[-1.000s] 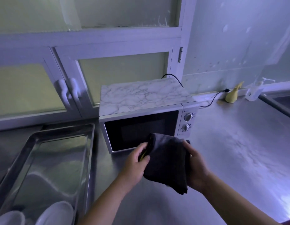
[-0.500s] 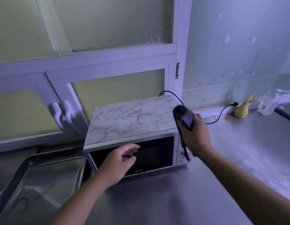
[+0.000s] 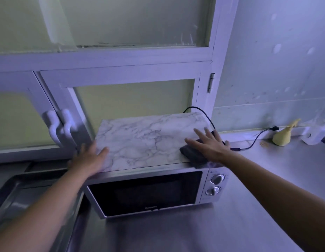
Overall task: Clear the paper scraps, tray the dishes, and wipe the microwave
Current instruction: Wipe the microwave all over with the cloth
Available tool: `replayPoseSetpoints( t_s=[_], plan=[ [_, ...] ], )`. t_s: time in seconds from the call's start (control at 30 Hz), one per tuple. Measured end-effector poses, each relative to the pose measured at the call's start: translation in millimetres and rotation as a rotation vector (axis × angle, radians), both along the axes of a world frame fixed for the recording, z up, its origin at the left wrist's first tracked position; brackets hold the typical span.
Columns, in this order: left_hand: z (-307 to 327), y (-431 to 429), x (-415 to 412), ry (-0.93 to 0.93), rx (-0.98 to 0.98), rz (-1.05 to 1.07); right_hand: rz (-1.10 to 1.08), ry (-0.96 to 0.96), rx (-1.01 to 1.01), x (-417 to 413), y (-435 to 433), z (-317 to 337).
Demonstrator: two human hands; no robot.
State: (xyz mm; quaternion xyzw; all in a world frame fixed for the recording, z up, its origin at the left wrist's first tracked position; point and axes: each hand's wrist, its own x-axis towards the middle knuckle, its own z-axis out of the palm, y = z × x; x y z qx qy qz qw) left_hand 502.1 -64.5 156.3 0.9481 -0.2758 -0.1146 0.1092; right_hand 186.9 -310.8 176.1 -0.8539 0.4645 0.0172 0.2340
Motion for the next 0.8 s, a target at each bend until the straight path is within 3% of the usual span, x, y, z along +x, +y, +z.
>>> replayPoseSetpoints(
  t_s=[0.07,0.17,0.47,0.67,0.8],
  plan=[
    [-15.4,-0.3,5.7,0.103,-0.11,0.04,-0.143,0.106,-0.132,14.0,0.1,-14.9],
    [-33.6,3.0,7.5,0.081,-0.195,0.075,-0.183,0.097,-0.225,40.1,-16.3,-31.6],
    [-40.6,1.5,7.6,-0.078,-0.139,0.039,-0.17,0.116,-0.263,151.9,-128.3,-24.2],
    [-43.1,2.9,14.1,0.02,-0.143,0.027,-0.267,0.192,-0.207,197.7,-123.6,-16.5],
    [-38.2,-0.9,11.5,0.005,-0.159,0.103,-0.165,0.134,-0.251,181.3,-105.0,-17.6]
  ],
)
